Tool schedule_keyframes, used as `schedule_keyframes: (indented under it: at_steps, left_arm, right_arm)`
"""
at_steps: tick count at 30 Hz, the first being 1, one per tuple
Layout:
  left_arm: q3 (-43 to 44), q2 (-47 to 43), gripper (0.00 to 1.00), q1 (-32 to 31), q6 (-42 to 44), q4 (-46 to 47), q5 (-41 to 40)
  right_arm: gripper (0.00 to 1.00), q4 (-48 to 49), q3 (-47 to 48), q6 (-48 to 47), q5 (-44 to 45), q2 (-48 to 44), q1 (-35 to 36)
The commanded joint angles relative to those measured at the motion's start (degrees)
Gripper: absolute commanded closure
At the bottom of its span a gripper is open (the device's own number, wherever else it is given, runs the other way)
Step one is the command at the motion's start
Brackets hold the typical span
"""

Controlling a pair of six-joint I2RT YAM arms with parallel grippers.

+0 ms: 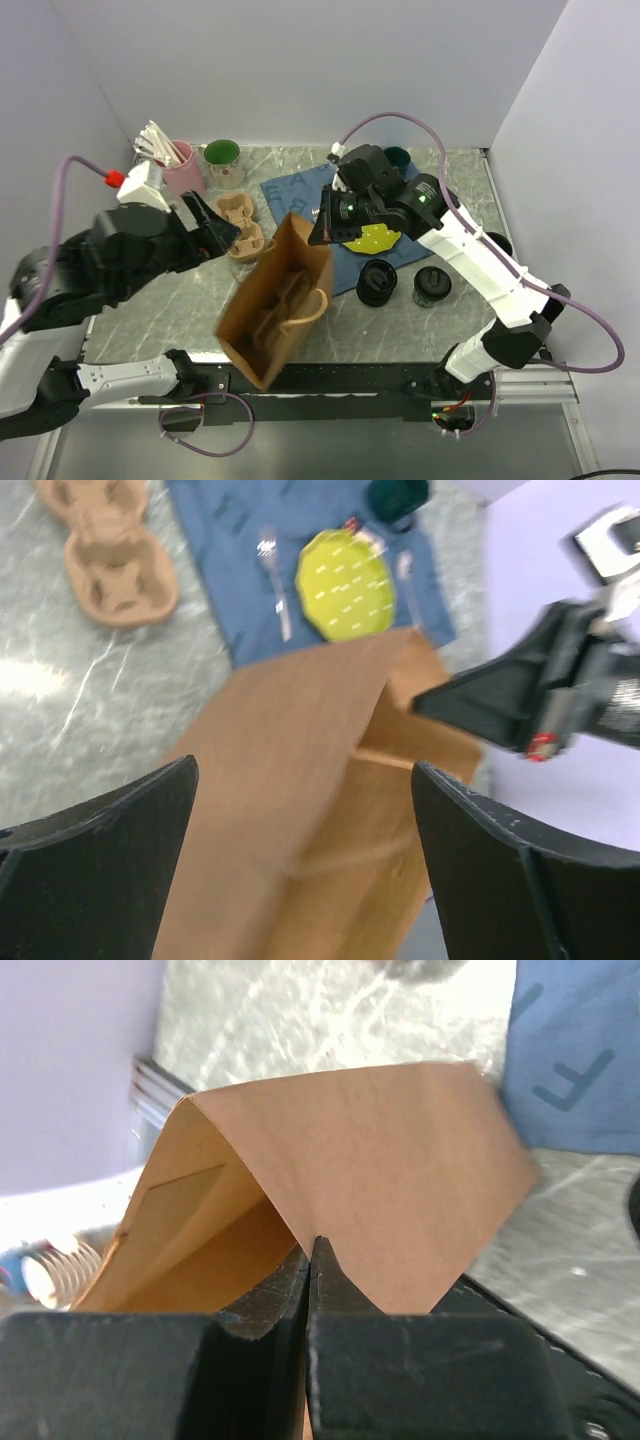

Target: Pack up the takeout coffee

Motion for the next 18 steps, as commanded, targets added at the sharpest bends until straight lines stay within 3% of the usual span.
schedule_keyframes:
  at_steps: [1, 5, 18]
  left_arm:
    - [-3.6, -2.7, 0.1, -0.1, -4.3, -2.4, -2.9]
    - [-5.9, -6.5, 0.2, -0.1, -6.3, -2.3, -1.9]
    - [-17.3, -16.0, 0.33, -0.1, -10.6, -2.4, 3.6]
  right_arm:
    - [1.0, 4.3, 1.1, 9.2, 2.7, -1.1, -1.4]
    - [1.0, 4.7, -1.1, 12.7, 4.7, -2.4, -1.6]
    - [1.0, 4.7, -7.7, 12.4, 11.3, -7.7, -1.6]
